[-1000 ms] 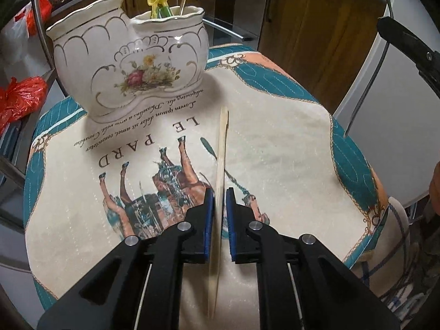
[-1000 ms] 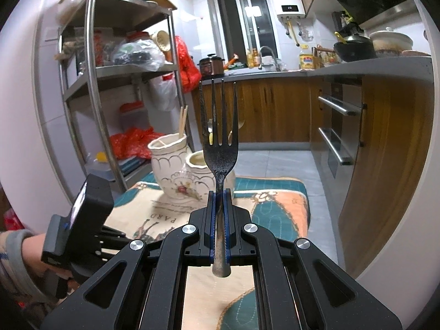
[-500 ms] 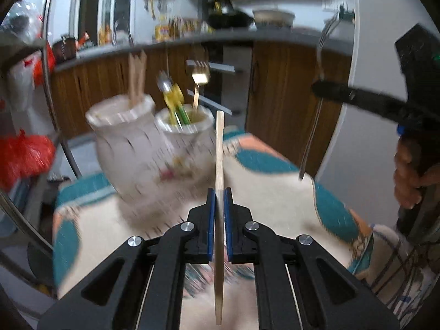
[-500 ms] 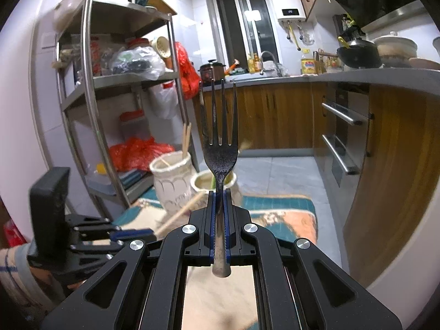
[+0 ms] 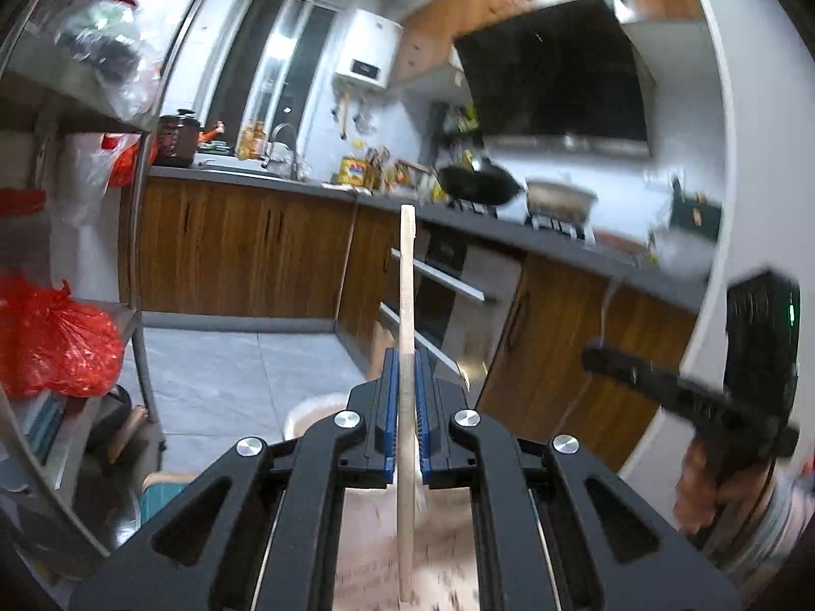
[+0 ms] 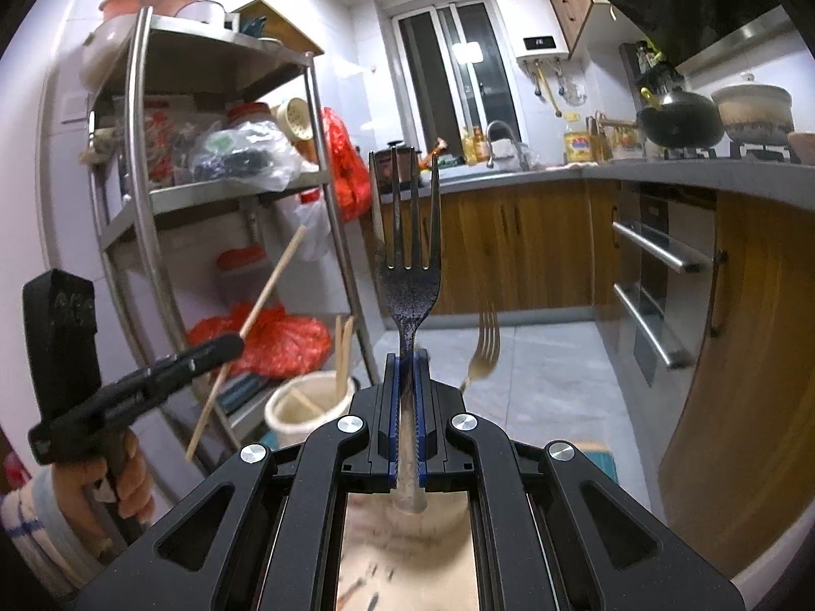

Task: Organize utensils
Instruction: 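Drop the silver fork into the short holder while the left tool drops the chopstick into the tall holder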

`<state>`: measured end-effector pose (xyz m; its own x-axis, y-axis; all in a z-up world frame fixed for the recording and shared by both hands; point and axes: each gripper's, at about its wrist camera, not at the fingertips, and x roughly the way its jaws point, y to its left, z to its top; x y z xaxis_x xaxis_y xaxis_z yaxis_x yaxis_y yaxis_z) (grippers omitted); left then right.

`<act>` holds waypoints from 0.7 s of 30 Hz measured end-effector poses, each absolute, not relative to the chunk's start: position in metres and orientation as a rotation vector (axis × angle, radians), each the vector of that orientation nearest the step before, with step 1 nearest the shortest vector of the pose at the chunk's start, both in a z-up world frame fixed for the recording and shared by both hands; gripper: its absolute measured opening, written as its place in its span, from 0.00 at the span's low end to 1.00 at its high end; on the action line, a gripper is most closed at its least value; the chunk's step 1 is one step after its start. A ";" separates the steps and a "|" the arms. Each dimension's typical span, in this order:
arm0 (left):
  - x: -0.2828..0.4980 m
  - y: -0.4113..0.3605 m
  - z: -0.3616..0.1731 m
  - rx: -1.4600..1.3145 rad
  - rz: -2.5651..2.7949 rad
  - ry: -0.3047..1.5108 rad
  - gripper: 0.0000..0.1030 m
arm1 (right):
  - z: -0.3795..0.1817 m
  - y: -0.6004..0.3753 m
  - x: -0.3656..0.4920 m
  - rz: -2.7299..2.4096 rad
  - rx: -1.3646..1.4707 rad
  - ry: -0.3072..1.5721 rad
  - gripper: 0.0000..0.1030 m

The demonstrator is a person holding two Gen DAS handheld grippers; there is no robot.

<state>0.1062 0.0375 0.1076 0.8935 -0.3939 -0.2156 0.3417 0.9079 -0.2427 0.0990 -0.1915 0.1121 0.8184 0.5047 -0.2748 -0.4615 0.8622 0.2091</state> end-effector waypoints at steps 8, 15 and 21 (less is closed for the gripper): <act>0.157 0.047 0.094 -0.310 -0.357 0.257 0.06 | 0.110 -0.180 0.129 0.500 0.137 0.323 0.06; 0.174 0.037 0.088 -0.291 -0.328 0.212 0.06 | 0.099 -0.172 0.140 0.497 0.133 0.338 0.06; 0.178 0.031 0.074 -0.220 -0.281 0.222 0.06 | 0.081 -0.165 0.148 0.506 0.119 0.385 0.06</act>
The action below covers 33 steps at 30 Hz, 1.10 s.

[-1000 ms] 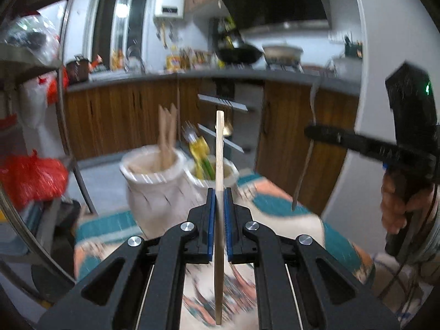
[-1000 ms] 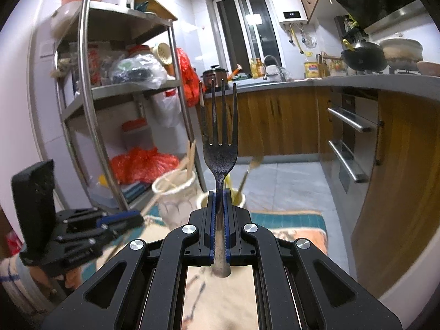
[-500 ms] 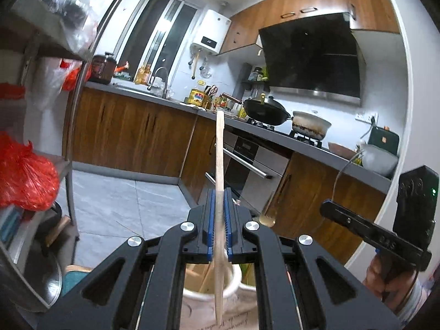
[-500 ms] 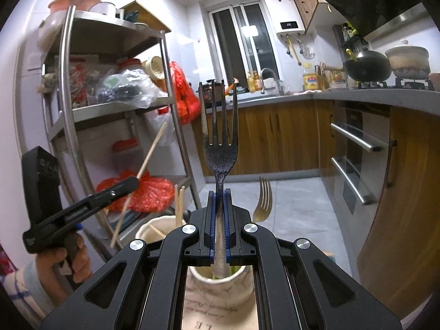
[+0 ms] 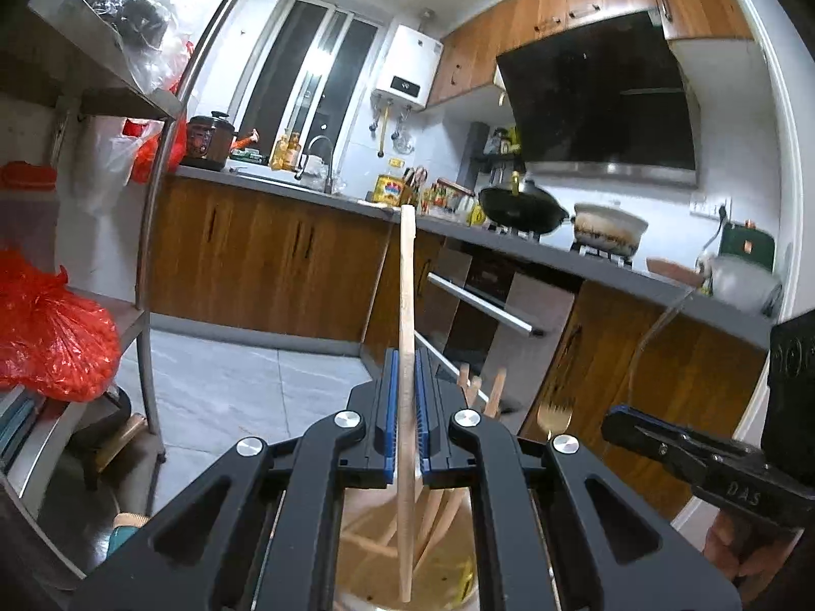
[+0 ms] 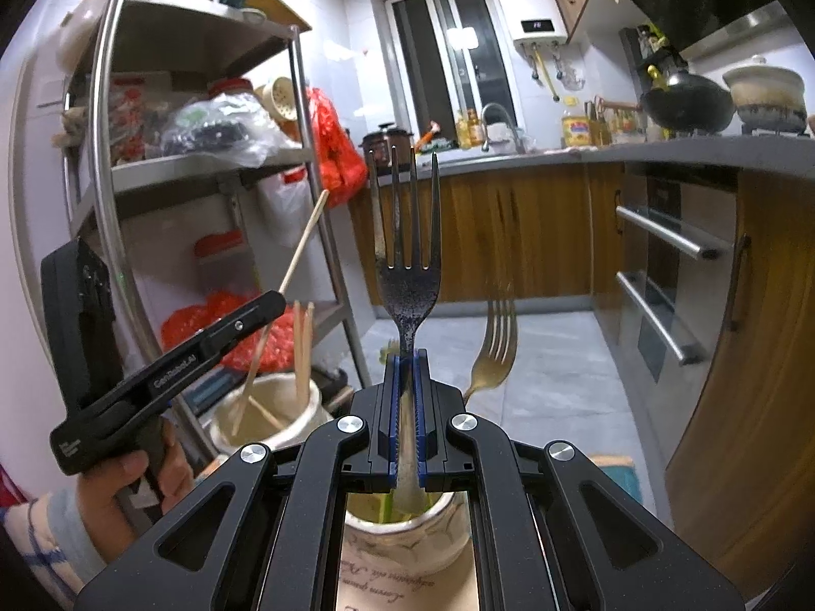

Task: Organize utensils
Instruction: 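Drop the silver fork into the short holder while the left tool drops the chopstick into the tall holder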

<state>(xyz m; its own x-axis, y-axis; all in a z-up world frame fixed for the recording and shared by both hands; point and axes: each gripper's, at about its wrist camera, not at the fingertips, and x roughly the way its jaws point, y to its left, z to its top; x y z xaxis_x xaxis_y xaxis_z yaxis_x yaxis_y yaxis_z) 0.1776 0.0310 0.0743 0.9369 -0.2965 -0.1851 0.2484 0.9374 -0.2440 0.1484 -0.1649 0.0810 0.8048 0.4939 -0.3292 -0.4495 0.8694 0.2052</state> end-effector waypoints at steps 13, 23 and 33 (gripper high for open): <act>0.141 0.037 0.052 -0.139 -0.254 0.345 0.06 | 0.044 -0.154 0.162 0.492 0.087 0.512 0.06; 0.136 0.041 0.057 -0.134 -0.227 0.350 0.31 | 0.031 -0.149 0.167 0.477 0.069 0.547 0.06; 0.121 0.046 0.066 -0.130 -0.205 0.353 0.39 | 0.035 -0.154 0.163 0.492 0.091 0.556 0.22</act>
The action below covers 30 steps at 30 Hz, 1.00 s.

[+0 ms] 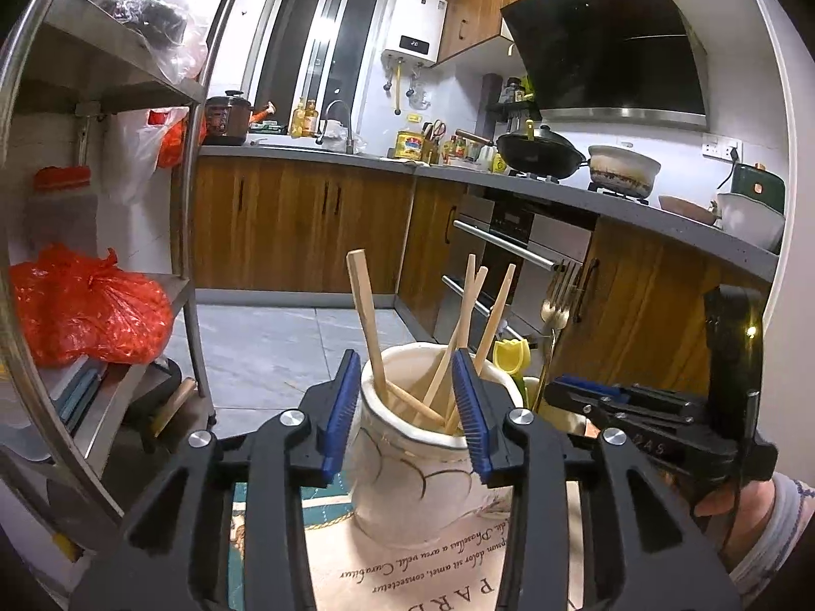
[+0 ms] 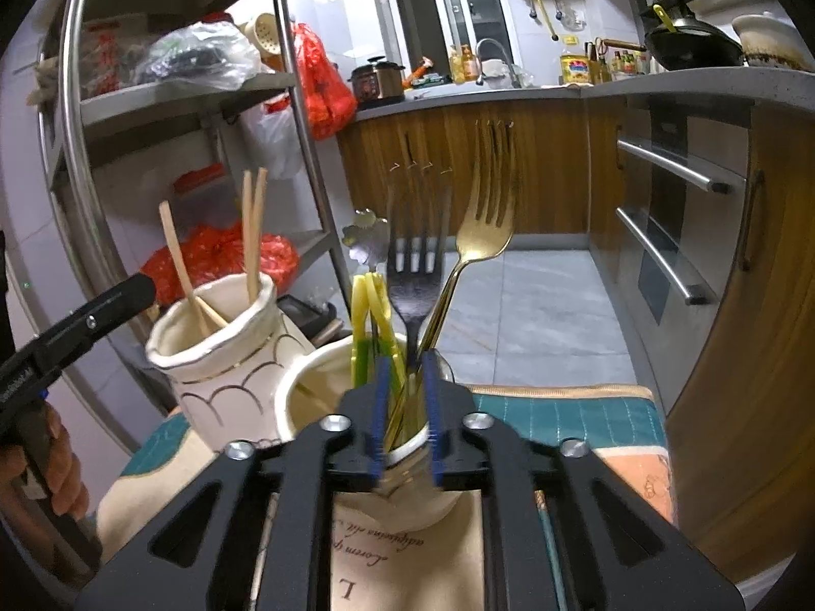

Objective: Organize utensils

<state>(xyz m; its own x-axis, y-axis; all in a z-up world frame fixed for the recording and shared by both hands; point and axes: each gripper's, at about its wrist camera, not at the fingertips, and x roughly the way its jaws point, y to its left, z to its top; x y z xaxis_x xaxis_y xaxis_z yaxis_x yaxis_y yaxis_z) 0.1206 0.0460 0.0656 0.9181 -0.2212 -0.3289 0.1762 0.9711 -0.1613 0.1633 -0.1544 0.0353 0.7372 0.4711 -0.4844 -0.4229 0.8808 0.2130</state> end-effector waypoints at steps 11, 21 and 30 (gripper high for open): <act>0.079 0.043 0.053 -0.078 -0.195 0.394 0.43 | 0.030 -0.185 0.114 0.455 0.093 0.553 0.24; 0.059 0.024 0.019 0.019 -0.167 0.404 0.85 | 0.016 -0.199 0.082 0.385 0.040 0.478 0.77; 0.052 0.026 0.022 -0.001 -0.157 0.363 0.94 | 0.019 -0.197 0.066 0.362 -0.007 0.390 0.89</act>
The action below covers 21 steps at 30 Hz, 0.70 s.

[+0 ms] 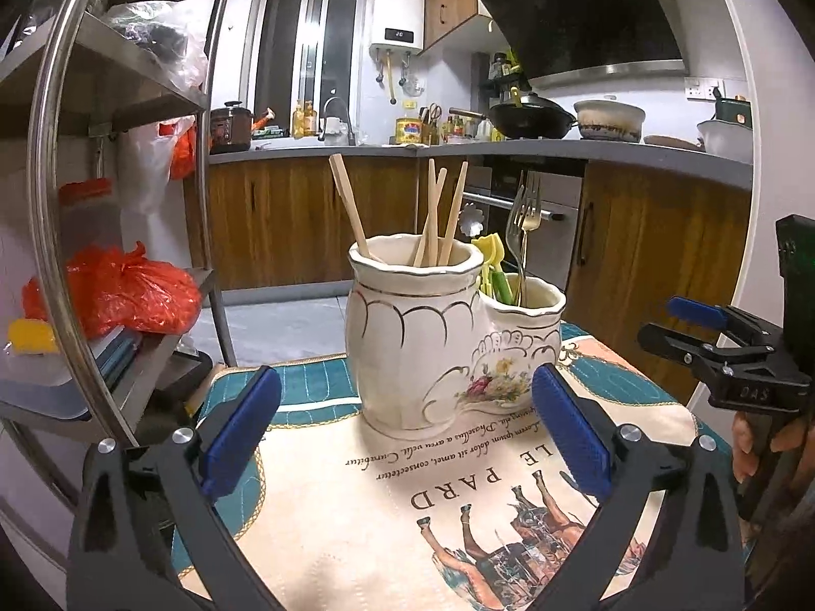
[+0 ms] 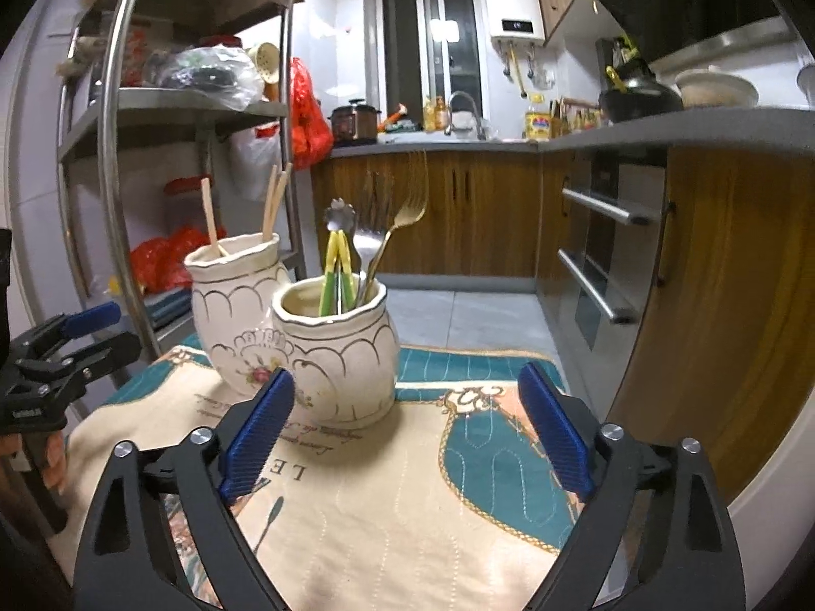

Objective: Organize utensils

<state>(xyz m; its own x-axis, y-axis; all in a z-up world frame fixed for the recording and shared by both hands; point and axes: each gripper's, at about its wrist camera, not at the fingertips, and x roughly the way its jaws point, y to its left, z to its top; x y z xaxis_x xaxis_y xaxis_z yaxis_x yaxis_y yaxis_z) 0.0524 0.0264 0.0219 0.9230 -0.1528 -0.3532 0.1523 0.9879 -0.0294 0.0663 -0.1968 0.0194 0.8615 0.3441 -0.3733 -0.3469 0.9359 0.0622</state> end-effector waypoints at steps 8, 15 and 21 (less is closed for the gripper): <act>0.048 0.020 0.022 0.036 -0.162 0.345 0.95 | 0.021 -0.190 0.057 0.370 -0.052 0.347 0.93; 0.045 0.021 0.023 0.028 -0.155 0.327 0.95 | 0.022 -0.192 0.054 0.358 -0.043 0.329 0.93; 0.045 0.022 0.023 0.026 -0.138 0.329 0.94 | 0.021 -0.192 0.055 0.346 -0.041 0.332 0.94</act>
